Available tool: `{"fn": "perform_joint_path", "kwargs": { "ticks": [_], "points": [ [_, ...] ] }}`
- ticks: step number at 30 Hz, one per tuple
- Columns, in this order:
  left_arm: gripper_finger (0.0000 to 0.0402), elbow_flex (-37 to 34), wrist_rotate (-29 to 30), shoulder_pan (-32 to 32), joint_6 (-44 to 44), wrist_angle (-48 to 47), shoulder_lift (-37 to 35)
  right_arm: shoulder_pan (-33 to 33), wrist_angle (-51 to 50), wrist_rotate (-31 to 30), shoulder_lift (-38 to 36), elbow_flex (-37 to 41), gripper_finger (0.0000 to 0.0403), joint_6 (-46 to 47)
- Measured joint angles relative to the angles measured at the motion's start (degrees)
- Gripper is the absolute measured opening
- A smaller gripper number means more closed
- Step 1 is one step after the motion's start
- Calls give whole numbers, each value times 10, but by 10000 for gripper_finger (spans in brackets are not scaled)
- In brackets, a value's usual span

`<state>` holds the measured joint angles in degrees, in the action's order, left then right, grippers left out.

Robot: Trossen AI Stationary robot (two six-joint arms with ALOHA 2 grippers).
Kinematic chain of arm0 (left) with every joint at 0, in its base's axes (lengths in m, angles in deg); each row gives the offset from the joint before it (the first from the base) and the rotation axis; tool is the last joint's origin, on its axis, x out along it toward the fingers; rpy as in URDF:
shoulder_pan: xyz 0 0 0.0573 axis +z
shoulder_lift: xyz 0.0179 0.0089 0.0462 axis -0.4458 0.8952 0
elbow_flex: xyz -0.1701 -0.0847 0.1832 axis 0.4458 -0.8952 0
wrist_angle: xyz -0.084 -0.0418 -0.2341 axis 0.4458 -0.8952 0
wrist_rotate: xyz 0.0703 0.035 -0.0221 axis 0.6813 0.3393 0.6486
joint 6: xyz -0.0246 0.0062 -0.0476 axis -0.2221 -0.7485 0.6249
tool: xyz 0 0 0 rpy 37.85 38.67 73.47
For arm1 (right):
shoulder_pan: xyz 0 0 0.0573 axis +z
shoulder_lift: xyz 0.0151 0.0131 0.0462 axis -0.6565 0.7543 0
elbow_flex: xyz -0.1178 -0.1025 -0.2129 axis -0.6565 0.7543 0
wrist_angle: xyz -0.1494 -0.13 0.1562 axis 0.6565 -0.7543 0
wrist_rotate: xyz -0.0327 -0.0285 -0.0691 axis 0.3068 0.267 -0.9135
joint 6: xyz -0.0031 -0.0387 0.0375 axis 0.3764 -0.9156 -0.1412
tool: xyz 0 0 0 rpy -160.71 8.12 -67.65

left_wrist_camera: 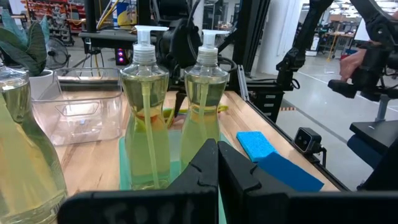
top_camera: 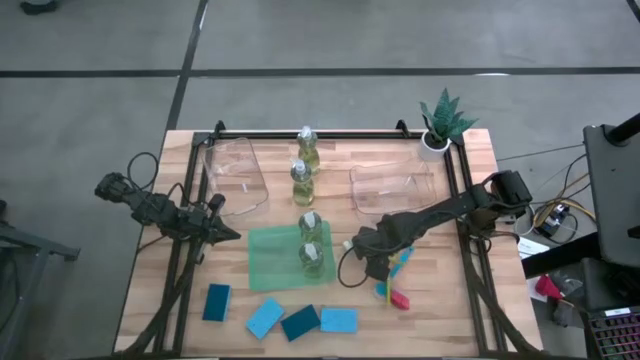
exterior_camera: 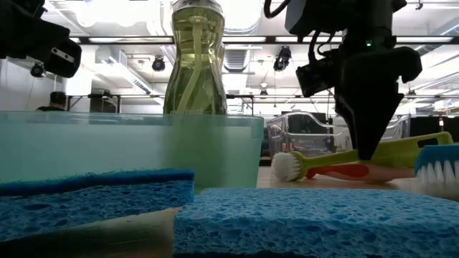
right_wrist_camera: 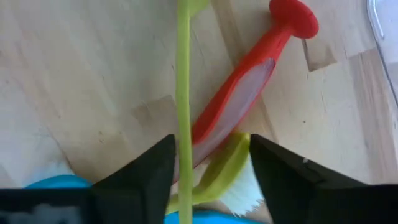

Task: Pick & Place Kitchen Sink Supplies
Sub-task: Put the yellow dish brush into the right transparent bin

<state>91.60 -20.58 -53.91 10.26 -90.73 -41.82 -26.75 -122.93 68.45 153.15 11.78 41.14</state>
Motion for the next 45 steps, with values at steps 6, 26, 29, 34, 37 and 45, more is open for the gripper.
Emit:
{"fn": "perform_joint_path", "kwargs": {
  "ticks": [6, 26, 29, 34, 37, 45],
  "points": [
    [0, 0, 0, 0, 0, 0, 0, -1, 0, 1, 0, -18, 96, -2],
    [0, 0, 0, 0, 0, 0, 0, -6, -2, 32, 0, -35, 103, -26],
    [0, 0, 0, 0, 0, 0, 0, -6, 0, 30, 0, -30, 140, -31],
    [0, 0, 0, 0, 0, 0, 0, -6, 9, 30, 1, -8, 181, -33],
    [0, 0, 0, 0, 0, 0, 0, -6, 9, 30, 1, 8, 185, -29],
    [0, 0, 0, 0, 0, 0, 0, -6, 15, 31, 1, 7, 112, -20]
  ]
}}
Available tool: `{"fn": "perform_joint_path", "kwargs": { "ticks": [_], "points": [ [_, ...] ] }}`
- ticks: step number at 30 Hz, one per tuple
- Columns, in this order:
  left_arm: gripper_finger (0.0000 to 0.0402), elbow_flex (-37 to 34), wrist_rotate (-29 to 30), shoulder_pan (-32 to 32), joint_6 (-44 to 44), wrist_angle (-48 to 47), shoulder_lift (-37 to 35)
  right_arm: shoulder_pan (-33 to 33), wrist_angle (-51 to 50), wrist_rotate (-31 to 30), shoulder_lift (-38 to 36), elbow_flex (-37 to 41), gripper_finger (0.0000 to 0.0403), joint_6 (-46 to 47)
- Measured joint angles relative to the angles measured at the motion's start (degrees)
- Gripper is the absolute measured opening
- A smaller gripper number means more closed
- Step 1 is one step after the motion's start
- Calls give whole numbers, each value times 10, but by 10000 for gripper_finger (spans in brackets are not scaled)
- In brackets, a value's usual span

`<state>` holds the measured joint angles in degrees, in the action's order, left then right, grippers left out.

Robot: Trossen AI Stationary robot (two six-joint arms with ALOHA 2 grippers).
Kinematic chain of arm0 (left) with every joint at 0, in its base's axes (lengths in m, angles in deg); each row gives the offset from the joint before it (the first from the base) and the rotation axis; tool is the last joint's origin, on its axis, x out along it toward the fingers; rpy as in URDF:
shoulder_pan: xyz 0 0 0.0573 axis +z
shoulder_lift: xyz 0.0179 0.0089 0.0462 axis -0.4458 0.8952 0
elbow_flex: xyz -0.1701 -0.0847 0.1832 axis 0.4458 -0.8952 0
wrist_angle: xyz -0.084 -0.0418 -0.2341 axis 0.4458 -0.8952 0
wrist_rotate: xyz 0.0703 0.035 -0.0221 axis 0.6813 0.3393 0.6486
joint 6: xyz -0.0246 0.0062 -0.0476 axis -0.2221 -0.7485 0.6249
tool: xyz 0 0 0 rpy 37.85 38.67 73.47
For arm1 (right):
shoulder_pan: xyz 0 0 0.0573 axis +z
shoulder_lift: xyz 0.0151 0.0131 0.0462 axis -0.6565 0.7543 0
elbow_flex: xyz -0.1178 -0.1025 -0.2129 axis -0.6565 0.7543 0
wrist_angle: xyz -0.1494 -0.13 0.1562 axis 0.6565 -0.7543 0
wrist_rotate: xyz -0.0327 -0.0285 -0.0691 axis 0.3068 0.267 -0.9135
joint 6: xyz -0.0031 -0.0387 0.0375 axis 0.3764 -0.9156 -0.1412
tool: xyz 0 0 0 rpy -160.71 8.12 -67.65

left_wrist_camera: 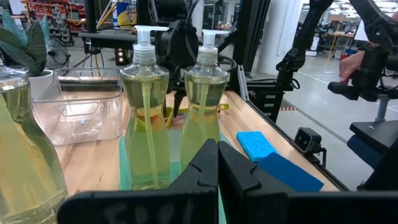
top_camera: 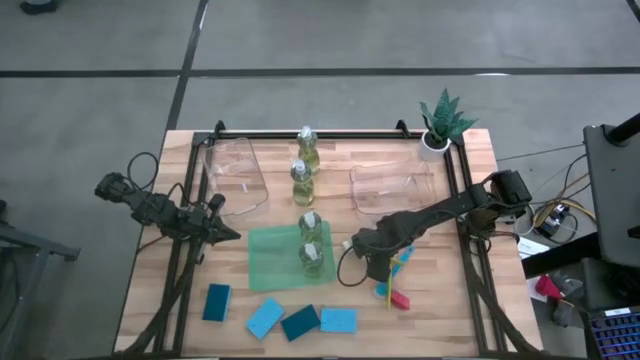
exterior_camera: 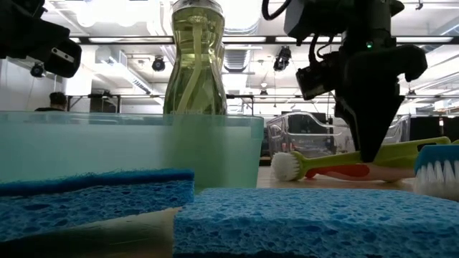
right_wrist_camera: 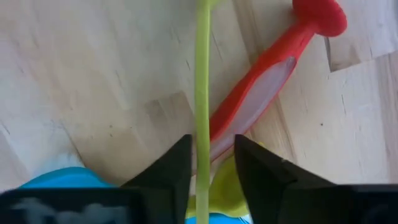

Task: Pick & Place Kitchen Sink Supplies
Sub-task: Put the yellow dish brush into the right transparent bin

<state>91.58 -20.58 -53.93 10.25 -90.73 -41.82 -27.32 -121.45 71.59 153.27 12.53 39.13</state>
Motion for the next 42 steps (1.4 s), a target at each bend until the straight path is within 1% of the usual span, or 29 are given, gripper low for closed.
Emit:
{"fn": "perform_joint_path", "kwargs": {
  "ticks": [4, 5, 6, 11, 15, 24, 29, 34, 36, 42],
  "points": [
    [0, 0, 0, 0, 0, 0, 0, 0, 0, 8, 0, -4, 39, 2],
    [0, 0, 0, 0, 0, 0, 0, 0, 0, 11, 0, -5, 24, 3],
    [0, 0, 0, 0, 0, 0, 0, 0, 0, 13, 0, -6, 20, 4],
    [0, 0, 0, 0, 0, 0, 0, -1, -1, 24, 0, -6, 17, 14],
    [0, 0, 0, 0, 0, 0, 0, -1, -23, 37, -10, -20, 15, 14],
    [0, 0, 0, 0, 0, -4, 0, -1, -91, 18, -40, -83, 14, -26],
    [0, 0, 0, 0, 0, -5, 0, -1, -160, -9, -57, -131, 14, -60],
    [0, 0, 0, 0, 0, -6, 0, -4, -238, -76, -76, -177, 14, -105],
    [0, 0, 0, 0, 0, -6, 0, -11, -252, -96, -86, -185, 14, -121],
    [0, 0, 0, 0, 0, -9, 0, -52, -294, -124, -105, -177, 14, -159]
  ]
}}
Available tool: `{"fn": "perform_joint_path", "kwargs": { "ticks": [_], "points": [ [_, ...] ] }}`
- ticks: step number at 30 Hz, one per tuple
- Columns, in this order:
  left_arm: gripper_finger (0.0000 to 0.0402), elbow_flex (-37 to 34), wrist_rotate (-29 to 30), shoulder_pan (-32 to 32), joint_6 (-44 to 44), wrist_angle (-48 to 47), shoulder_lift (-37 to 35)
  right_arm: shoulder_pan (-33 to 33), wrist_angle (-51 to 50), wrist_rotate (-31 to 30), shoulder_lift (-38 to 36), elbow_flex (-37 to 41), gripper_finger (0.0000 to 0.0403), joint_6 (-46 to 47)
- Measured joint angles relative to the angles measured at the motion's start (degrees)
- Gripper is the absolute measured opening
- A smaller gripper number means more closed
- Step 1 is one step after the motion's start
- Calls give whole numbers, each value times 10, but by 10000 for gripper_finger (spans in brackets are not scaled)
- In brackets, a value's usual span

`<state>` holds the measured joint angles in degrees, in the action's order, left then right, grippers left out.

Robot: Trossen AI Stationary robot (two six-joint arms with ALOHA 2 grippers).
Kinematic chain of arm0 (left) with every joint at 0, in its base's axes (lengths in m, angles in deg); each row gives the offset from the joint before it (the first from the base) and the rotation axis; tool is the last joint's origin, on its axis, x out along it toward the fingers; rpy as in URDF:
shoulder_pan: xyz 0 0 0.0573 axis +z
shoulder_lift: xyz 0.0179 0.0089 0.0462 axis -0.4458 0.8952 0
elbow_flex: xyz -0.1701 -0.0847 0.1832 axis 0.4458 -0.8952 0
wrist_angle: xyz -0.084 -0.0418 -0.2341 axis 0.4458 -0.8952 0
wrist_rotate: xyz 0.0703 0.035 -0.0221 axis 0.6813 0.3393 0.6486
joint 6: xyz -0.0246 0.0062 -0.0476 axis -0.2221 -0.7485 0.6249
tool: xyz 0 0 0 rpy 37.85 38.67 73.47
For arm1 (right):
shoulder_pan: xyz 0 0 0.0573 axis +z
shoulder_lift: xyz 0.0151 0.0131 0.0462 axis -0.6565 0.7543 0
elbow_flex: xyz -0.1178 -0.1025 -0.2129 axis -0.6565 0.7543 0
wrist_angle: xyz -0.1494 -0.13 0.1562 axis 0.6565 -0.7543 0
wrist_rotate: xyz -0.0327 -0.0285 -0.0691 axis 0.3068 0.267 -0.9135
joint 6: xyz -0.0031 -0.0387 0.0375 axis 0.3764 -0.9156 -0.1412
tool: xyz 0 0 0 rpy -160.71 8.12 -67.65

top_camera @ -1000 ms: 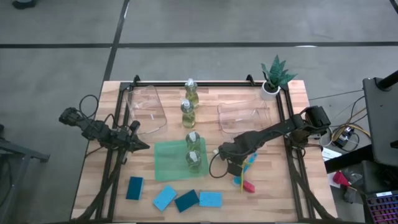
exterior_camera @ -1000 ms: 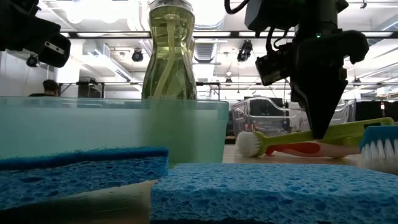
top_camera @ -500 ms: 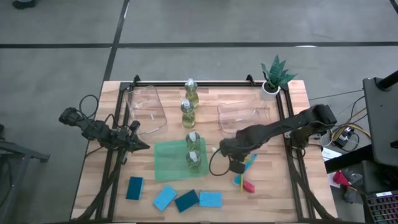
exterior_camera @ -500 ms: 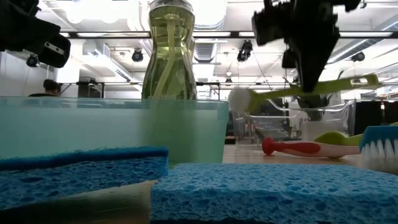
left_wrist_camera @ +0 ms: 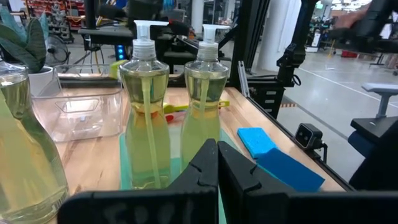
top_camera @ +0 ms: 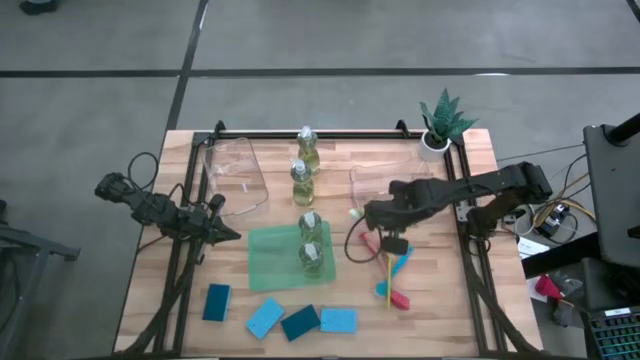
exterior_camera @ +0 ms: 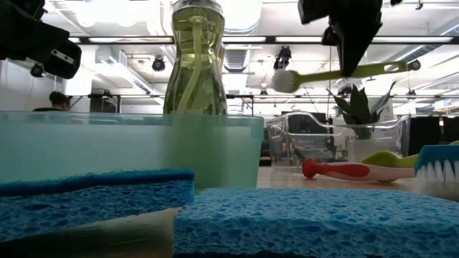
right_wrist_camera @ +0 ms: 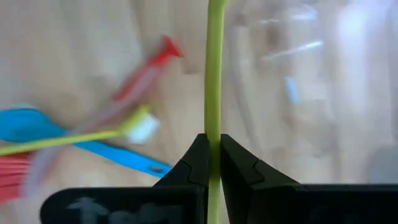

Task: Pick & Place Kitchen Sink Supplies
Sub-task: Put the yellow dish brush into the right transparent bin

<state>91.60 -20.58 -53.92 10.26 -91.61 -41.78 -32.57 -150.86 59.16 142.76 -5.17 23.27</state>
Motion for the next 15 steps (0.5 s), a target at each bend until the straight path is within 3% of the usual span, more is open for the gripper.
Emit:
{"fn": "perform_joint_path", "kwargs": {
  "ticks": [5, 15],
  "points": [
    [0, 0, 0, 0, 0, 0, 0, -53, -14, -32, -7, 4, 13, -79],
    [0, 0, 0, 0, 0, 0, 0, -203, -11, -31, -8, 27, 13, -288]
  ]
}}
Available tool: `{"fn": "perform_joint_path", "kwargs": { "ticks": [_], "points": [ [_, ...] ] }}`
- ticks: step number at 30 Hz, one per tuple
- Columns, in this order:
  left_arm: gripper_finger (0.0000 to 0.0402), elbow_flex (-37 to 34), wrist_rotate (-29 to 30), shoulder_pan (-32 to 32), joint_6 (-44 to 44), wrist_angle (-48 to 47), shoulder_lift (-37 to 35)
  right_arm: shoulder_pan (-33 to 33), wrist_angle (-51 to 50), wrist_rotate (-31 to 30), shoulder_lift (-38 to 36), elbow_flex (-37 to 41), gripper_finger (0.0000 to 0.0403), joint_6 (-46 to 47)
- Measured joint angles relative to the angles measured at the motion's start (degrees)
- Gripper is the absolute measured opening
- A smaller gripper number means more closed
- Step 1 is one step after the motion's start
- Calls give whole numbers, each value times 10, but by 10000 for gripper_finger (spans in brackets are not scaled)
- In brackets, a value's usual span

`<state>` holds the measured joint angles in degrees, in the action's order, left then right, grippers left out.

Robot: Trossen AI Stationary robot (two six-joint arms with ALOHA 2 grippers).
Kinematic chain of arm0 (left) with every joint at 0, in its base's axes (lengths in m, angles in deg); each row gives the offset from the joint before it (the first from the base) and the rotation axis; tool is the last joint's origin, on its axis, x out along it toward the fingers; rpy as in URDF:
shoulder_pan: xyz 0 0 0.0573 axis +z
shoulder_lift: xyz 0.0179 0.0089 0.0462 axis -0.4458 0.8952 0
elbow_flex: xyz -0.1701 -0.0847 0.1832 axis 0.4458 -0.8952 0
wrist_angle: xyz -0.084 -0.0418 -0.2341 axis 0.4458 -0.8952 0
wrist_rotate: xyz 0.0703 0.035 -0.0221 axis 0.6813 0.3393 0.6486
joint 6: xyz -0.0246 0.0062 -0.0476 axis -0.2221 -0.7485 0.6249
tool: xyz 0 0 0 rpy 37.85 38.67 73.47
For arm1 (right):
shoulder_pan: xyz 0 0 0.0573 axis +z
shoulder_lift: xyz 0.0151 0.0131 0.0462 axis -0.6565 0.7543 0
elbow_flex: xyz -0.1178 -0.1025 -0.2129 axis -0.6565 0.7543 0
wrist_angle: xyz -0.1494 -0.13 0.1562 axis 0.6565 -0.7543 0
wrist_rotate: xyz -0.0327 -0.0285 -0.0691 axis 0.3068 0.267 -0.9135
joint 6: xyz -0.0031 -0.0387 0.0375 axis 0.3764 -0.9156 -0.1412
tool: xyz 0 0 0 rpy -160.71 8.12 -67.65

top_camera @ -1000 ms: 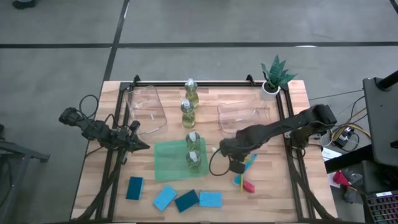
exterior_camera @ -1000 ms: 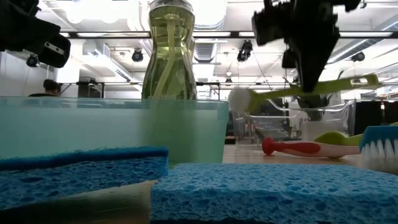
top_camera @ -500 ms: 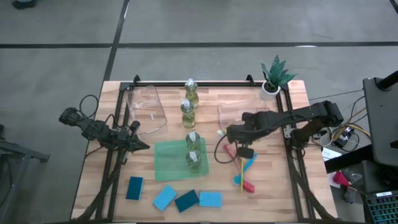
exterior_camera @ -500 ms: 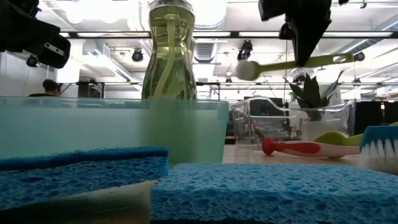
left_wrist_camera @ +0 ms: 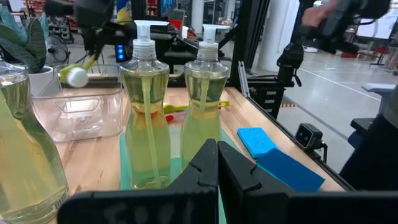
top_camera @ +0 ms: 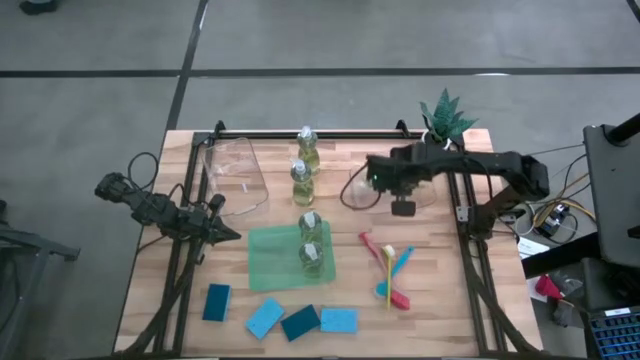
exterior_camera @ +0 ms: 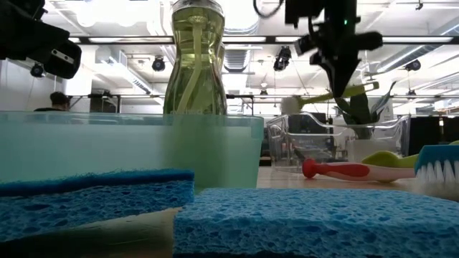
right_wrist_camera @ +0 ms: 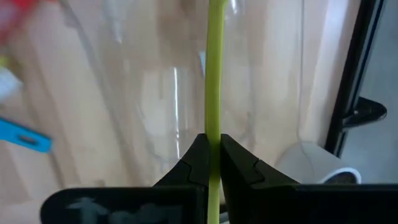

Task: Pick & Place Kitchen Sink Supplies
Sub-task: Put the yellow dish brush into the right transparent bin

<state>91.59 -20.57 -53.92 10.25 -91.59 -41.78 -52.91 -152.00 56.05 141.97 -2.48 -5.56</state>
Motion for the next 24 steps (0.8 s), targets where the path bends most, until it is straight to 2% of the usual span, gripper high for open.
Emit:
{"fn": "perform_joint_path", "kwargs": {
  "ticks": [3, 12, 15, 24],
  "points": [
    [0, 0, 0, 0, 0, 0, 0, -43, 17, 9, 0, 19, 13, -51],
    [0, 0, 0, 0, 0, 0, 0, -134, 90, 93, 0, 67, 16, -171],
    [0, 0, 0, 0, 0, 0, 0, -152, 100, 122, 0, 91, 26, -203],
    [0, 0, 0, 0, 0, 0, 0, -165, 207, 123, 0, 170, 23, -231]
  ]
}}
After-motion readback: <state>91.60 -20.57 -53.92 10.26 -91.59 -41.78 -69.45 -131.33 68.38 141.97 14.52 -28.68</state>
